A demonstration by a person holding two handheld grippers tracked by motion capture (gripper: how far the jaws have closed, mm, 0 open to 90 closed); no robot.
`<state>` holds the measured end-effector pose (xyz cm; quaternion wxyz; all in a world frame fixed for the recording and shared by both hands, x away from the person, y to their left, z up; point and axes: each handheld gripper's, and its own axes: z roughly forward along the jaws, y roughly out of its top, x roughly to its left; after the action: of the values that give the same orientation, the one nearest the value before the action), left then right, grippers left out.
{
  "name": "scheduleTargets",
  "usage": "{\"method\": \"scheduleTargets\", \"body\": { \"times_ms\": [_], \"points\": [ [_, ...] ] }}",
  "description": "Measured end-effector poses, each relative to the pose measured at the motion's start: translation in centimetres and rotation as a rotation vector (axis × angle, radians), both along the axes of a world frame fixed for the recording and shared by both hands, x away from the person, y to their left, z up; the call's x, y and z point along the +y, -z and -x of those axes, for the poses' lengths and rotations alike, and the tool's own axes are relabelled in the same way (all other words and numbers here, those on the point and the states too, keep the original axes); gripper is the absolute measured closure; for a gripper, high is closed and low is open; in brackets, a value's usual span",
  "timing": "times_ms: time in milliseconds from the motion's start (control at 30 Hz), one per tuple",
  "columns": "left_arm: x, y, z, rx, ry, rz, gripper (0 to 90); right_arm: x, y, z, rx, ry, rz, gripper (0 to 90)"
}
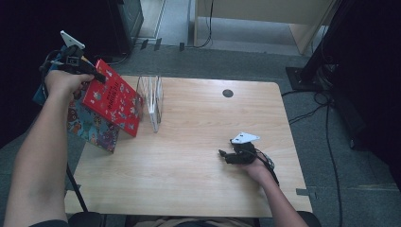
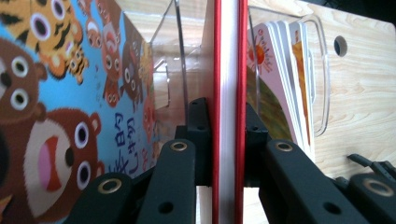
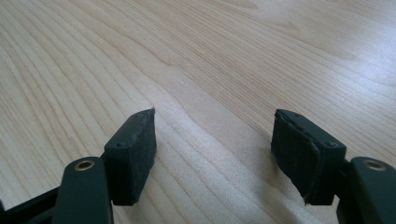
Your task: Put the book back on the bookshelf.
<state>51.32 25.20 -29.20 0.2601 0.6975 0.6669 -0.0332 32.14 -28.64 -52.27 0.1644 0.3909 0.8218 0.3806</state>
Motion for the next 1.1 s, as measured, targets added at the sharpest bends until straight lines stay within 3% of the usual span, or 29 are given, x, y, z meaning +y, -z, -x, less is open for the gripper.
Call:
{"method": "scheduleTargets", "body": {
  "times_ms": [67,267,367,433,600,1100],
  "points": [
    [-0.1,-0.2,-0.2,-0.021,-0.002,-0.005,80.1,0.0,0.0,0.0,0.0,-0.001,-0.001,31.5],
    [-0.2,0.0,-0.5,-0.035,-0.008,0.016,78.1,0.0,0.0,0.0,-0.001,-0.003,0.001,31.6],
    [0.0,0.0,-0.5,-0.054,-0.013,0.026,68.6,0.0,0.0,0.0,-0.002,-0.003,0.001,31.9],
    [0.0,-0.1,-0.4,-0.052,-0.019,0.003,62.1,0.0,0.0,0.0,-0.003,-0.004,0.002,32.0],
    [0.3,-0.1,-0.4,-0.043,-0.023,0.004,55.6,0.0,0.0,0.0,-0.003,-0.004,0.002,32.1],
    [0.6,-1.2,0.0,-0.037,-0.021,0.005,50.8,0.0,0.0,0.0,-0.003,-0.004,0.001,32.1]
  ]
}}
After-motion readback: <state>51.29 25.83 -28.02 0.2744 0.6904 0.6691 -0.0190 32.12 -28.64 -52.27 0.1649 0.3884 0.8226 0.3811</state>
